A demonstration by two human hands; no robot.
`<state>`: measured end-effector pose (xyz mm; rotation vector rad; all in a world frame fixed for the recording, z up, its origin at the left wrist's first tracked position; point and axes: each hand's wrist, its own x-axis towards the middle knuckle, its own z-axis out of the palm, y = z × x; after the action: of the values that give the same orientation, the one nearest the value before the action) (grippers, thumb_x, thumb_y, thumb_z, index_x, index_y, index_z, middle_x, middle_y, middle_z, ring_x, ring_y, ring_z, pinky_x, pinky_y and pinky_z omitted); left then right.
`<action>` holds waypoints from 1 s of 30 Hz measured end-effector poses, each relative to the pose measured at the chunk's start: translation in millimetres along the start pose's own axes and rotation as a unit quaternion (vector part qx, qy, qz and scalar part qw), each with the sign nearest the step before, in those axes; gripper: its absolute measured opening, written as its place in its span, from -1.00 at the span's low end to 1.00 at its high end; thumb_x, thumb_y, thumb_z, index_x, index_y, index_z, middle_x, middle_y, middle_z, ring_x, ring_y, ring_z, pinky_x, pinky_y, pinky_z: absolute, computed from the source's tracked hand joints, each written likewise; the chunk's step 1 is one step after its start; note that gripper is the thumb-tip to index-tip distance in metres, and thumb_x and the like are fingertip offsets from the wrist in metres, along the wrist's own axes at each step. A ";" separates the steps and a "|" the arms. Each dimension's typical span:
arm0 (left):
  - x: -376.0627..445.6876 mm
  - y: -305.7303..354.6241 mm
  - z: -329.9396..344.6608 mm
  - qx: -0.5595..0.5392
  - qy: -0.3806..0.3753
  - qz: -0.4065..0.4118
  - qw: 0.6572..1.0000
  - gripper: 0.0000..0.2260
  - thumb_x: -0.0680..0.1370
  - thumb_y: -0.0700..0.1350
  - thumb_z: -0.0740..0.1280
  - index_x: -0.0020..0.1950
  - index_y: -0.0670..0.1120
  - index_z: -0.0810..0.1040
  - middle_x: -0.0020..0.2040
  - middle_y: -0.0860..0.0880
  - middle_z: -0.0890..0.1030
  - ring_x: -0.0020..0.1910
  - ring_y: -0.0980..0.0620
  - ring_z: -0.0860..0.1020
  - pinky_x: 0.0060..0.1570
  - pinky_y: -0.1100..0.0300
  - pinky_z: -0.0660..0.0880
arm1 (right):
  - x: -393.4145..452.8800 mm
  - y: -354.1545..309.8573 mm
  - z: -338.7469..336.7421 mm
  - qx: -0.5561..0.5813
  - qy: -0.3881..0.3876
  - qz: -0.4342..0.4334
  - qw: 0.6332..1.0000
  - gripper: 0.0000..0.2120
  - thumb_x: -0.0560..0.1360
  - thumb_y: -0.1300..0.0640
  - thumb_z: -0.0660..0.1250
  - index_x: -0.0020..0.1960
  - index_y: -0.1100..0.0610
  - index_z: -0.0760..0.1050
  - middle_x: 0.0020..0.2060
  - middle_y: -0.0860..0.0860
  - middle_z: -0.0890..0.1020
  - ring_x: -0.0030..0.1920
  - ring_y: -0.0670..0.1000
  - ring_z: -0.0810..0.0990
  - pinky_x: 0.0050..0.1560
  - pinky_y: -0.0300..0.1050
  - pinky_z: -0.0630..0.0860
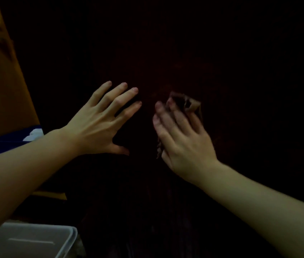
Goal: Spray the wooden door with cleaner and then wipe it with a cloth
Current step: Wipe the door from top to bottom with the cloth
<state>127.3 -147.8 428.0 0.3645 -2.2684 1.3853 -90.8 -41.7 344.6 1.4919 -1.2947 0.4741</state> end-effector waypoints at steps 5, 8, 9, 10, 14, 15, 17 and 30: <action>9.0 15.3 0.3 -0.001 0.005 -0.005 1.000 0.08 0.19 0.43 0.45 0.48 -0.20 0.20 0.47 -0.24 0.15 0.47 -0.29 0.14 0.42 -0.28 0.13 | -47.1 -6.1 12.5 -0.011 -0.073 -0.109 0.991 -0.36 0.47 -0.08 0.25 0.48 0.16 0.31 0.54 0.13 0.18 0.53 0.15 0.15 0.47 0.11 0.06; 18.5 34.6 3.1 -0.007 0.014 0.016 1.000 0.07 0.21 0.43 0.44 0.48 -0.20 0.20 0.48 -0.24 0.15 0.47 -0.28 0.15 0.42 -0.30 0.12 | -29.6 14.2 -0.7 -0.027 -0.048 -0.099 0.994 -0.37 0.44 -0.07 0.18 0.45 0.15 0.35 0.52 0.14 0.25 0.51 0.16 0.21 0.44 0.11 0.10; 21.3 39.0 3.7 -0.009 0.018 0.022 1.000 0.06 0.22 0.44 0.43 0.47 -0.20 0.21 0.48 -0.23 0.16 0.47 -0.28 0.15 0.42 -0.30 0.12 | -19.4 23.2 -6.6 -0.028 -0.030 -0.068 0.997 -0.38 0.45 -0.07 0.15 0.46 0.16 0.34 0.52 0.14 0.25 0.51 0.16 0.21 0.44 0.12 0.10; 24.1 41.8 3.5 -0.010 0.023 0.026 0.999 0.06 0.22 0.45 0.42 0.47 -0.20 0.21 0.47 -0.23 0.16 0.47 -0.28 0.15 0.42 -0.30 0.12 | -10.8 31.6 -11.7 -0.025 -0.011 -0.034 0.999 -0.39 0.48 -0.06 0.13 0.47 0.17 0.32 0.52 0.15 0.24 0.52 0.17 0.18 0.46 0.14 0.09; 31.5 44.0 1.8 -0.015 0.030 0.037 0.999 0.05 0.21 0.45 0.44 0.46 -0.19 0.23 0.46 -0.24 0.18 0.46 -0.29 0.16 0.43 -0.29 0.10 | -33.0 39.0 -7.4 -0.005 0.004 0.008 1.000 -0.39 0.52 -0.03 0.17 0.51 0.19 0.27 0.54 0.16 0.18 0.54 0.19 0.11 0.50 0.18 0.05; 32.1 44.4 1.4 -0.014 0.028 0.038 0.999 0.05 0.21 0.44 0.44 0.46 -0.19 0.23 0.45 -0.24 0.18 0.46 -0.29 0.17 0.43 -0.29 0.09 | -50.0 34.3 -2.2 -0.006 -0.015 -0.010 1.000 -0.36 0.49 -0.04 0.22 0.51 0.18 0.27 0.54 0.16 0.18 0.54 0.19 0.13 0.48 0.17 0.07; 33.9 46.9 0.6 -0.014 0.026 0.043 0.999 0.03 0.21 0.43 0.44 0.46 -0.18 0.23 0.45 -0.24 0.19 0.45 -0.29 0.17 0.43 -0.28 0.10 | -79.5 28.0 3.6 -0.015 -0.065 -0.051 0.996 -0.32 0.47 -0.06 0.27 0.52 0.16 0.24 0.55 0.13 0.14 0.54 0.18 0.13 0.46 0.15 0.11; 68.5 71.8 -0.6 -0.013 0.070 0.086 0.994 -0.11 0.28 0.43 0.39 0.36 -0.17 0.33 0.40 -0.24 0.24 0.42 -0.31 0.21 0.42 -0.31 0.11 | -93.1 67.6 -5.5 -0.019 -0.004 0.015 1.000 -0.36 0.48 0.00 0.24 0.52 0.17 0.26 0.53 0.14 0.19 0.54 0.17 0.11 0.53 0.14 0.01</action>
<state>36.4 -113.5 407.8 0.0617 -2.2412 1.4161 -180.1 16.2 300.4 1.4461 -1.3259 0.4614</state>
